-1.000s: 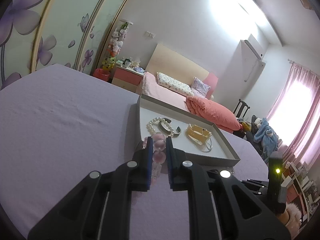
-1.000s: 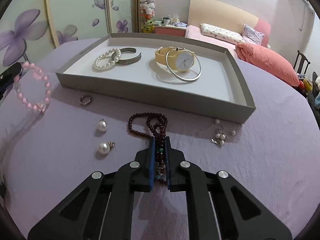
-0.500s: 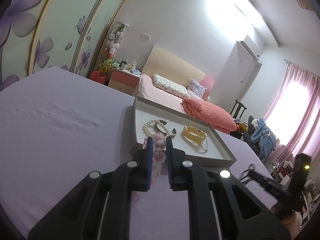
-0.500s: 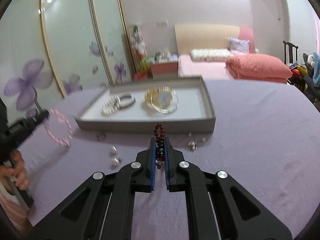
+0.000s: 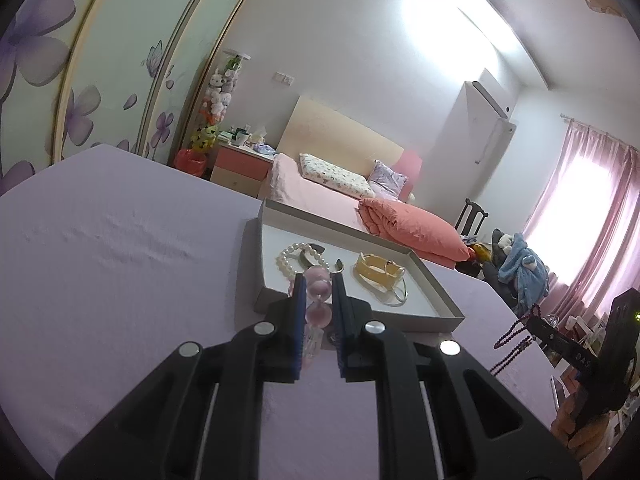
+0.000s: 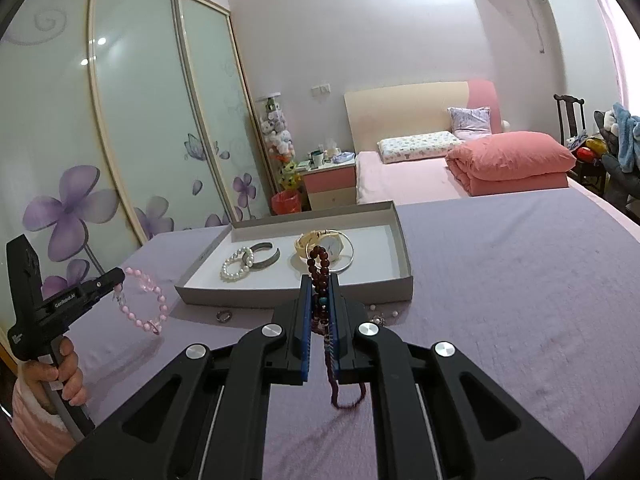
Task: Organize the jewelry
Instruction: 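Grasp the dark red bead necklace with the right tool while the left holds the pink bracelet, then carry the necklace and pink bracelet over the grey tray with both tools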
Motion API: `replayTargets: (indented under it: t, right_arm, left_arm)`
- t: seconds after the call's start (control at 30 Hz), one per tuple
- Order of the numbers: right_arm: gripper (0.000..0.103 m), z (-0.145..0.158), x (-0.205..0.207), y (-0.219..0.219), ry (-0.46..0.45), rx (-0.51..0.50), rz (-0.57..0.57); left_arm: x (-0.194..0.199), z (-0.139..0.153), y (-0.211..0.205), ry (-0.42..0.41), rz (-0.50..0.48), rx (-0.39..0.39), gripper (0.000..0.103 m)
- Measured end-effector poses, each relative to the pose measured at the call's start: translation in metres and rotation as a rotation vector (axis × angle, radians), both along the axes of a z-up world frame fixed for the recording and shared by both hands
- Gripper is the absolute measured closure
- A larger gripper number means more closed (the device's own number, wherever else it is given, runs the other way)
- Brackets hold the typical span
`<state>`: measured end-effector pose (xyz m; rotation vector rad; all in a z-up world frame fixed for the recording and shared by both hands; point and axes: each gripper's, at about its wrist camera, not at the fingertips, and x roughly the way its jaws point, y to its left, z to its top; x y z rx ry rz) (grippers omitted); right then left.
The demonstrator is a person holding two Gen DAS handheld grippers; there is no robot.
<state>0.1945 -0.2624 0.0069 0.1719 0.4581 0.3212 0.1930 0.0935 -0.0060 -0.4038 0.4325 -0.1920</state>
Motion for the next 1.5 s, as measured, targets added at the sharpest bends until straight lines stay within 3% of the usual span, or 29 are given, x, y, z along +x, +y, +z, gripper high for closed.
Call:
replayTargets:
  t: [0.97, 1.27, 1.5]
  right_arm:
    - [0.095, 0.025, -0.018, 0.0, -0.113, 0.013, 0.005]
    - [0.095, 0.048, 0.0, 0.007, -0.183, -0.013, 0.009]
    - [0.095, 0.064, 0.037, 0.019, -0.215, -0.029, 0.007]
  left_arm:
    - [-0.041, 0.048, -0.012, -0.141, -0.056, 0.027, 0.09]
    - [-0.02, 0.062, -0.02, -0.132, -0.05, 0.072, 0.09]
    - [0.022, 0.084, -0.036, -0.138, -0.067, 0.125, 0.09]
